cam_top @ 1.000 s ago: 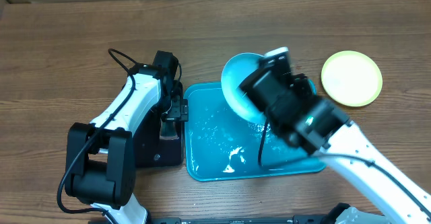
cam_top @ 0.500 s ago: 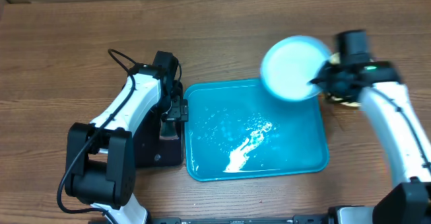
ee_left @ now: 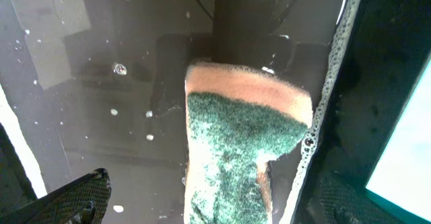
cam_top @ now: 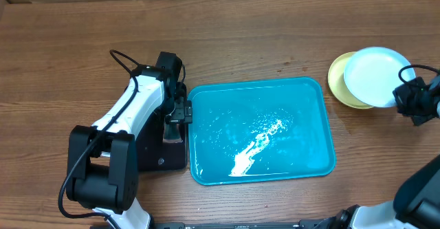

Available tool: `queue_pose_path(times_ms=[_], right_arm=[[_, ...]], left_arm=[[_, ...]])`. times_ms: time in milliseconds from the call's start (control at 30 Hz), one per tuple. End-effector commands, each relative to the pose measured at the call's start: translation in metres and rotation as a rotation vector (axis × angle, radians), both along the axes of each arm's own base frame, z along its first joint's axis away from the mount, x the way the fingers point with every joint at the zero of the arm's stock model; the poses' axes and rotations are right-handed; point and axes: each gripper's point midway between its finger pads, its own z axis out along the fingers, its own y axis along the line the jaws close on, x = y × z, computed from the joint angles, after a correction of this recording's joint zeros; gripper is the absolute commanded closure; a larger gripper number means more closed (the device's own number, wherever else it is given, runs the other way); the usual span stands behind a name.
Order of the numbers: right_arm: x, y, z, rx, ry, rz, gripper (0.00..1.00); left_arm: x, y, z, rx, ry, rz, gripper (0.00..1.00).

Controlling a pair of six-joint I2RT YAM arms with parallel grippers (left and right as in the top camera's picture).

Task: Clean dirty plates on tray and stack at the side
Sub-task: 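Release the white plate and withdraw the right gripper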

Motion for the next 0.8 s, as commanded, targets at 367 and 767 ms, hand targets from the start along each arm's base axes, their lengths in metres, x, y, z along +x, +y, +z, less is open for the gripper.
queue_pose_path(times_ms=[367, 767], right_arm=[[0.041, 0.013, -0.048, 0.067, -0.032, 0.105, 0.88], [0.041, 0.037, -0.039, 0.119, -0.001, 0.165, 0.0]], left_arm=[[-0.001, -0.002, -0.001, -0.011, -0.001, 0.014, 0.0], [0.004, -0.003, 0.007, -0.019, -0.028, 0.012, 0.0]])
